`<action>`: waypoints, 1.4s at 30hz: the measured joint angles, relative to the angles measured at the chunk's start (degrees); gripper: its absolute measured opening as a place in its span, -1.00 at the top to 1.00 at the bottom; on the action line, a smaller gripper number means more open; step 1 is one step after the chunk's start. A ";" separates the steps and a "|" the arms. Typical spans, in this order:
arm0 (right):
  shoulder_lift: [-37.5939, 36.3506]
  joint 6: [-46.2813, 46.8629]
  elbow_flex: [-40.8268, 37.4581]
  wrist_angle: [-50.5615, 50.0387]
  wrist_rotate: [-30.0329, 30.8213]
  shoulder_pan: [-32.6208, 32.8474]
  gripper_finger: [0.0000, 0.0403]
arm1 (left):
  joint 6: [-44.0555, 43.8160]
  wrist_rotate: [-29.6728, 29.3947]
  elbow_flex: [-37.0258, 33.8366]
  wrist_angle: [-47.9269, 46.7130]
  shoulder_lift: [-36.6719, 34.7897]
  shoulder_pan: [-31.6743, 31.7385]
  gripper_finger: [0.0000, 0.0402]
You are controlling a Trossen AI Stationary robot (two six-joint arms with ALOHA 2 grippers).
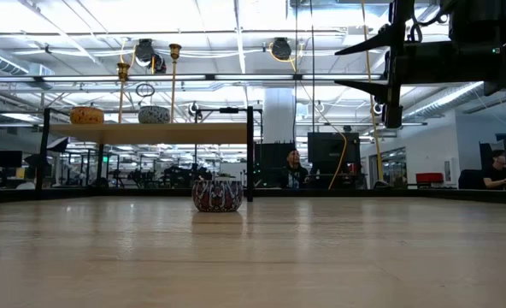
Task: Pick & Place candle stick holders
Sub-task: Put the blue scented candle on the shelf
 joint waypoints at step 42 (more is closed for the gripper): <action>0.02 -1.24 0.00 4.15 -9.68 -0.02 0.05 | 13.62 10.32 -1.66 12.29 27.35 40.17 1.00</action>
